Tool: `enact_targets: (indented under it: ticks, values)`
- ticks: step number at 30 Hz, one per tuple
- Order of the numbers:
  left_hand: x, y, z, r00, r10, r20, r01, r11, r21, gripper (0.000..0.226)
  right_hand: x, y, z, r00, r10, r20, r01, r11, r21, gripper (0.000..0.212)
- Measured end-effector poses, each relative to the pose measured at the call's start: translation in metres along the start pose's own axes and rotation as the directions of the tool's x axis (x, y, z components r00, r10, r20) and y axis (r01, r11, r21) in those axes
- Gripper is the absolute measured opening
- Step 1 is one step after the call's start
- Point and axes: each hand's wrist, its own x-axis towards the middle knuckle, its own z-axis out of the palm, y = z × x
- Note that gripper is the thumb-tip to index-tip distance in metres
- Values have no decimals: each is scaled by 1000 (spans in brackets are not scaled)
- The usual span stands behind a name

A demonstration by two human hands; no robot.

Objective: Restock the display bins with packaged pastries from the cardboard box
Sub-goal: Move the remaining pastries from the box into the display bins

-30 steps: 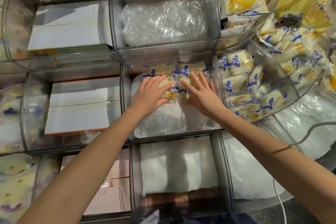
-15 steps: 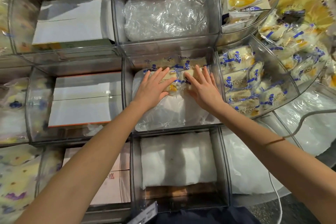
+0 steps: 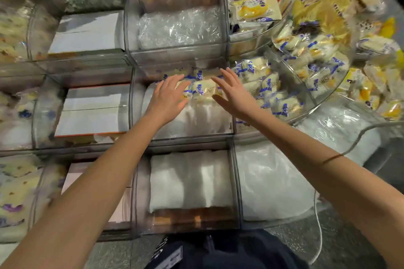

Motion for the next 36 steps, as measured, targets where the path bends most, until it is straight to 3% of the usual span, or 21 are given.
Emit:
enact_targets:
  ticks: [8, 16, 21, 25, 29, 36]
  values:
    - [6, 86, 5, 1000, 23, 13, -22, 996, -92, 55, -65, 50, -47, 1000, 28, 6, -28, 999, -40, 55]
    - [21, 181, 19, 966, 255, 41, -250, 964, -95, 56, -160, 86, -93, 981, 195, -15, -196, 980, -30, 58]
    - [23, 245, 32, 872, 485, 64, -477, 873, -107, 54, -240, 86, -122, 932, 337, -134, -346, 937, -45, 60]
    - [10, 314, 47, 723, 686, 87, -672, 727, -145, 53, -333, 82, -132, 817, 525, -239, -542, 841, -5, 60]
    - [-32, 400, 63, 572, 811, 122, -786, 584, -203, 56, -440, 68, -131, 635, 713, -298, -736, 675, 45, 64]
    - [-131, 571, 86, 166, 973, 161, -941, 206, -270, 60, -642, 20, -132, 185, 899, -396, -941, 278, 191, 65]
